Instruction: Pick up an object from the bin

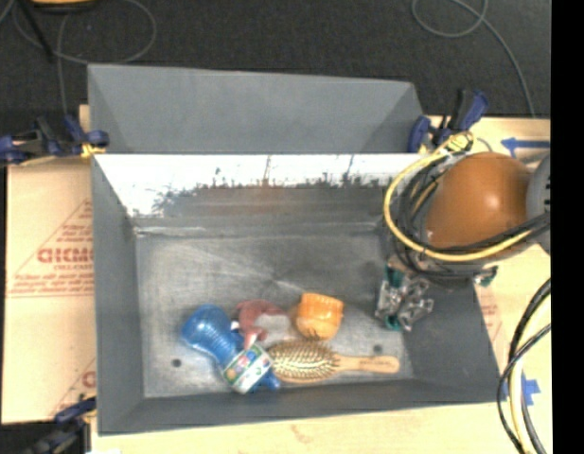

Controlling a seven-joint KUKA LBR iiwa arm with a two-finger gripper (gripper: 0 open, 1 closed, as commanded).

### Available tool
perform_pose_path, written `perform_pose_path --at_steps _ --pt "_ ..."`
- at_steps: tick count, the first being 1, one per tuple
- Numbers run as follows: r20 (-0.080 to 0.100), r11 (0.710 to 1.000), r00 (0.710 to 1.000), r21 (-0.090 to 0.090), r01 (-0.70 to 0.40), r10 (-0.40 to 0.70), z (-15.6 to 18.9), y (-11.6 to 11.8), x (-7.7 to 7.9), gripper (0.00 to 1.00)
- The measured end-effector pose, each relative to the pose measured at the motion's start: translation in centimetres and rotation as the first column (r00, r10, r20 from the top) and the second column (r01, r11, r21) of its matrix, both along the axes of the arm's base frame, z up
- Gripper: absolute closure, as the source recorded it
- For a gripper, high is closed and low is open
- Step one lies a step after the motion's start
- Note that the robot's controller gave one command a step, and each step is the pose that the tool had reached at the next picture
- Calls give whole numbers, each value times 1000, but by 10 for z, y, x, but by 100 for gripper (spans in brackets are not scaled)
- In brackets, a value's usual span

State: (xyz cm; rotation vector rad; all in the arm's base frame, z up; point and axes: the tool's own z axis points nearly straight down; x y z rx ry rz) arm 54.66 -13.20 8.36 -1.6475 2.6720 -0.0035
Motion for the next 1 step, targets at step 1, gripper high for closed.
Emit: perform_pose_path --at_steps 1 --pt "-5 999 999 2 -34 34 67 9 19 100"
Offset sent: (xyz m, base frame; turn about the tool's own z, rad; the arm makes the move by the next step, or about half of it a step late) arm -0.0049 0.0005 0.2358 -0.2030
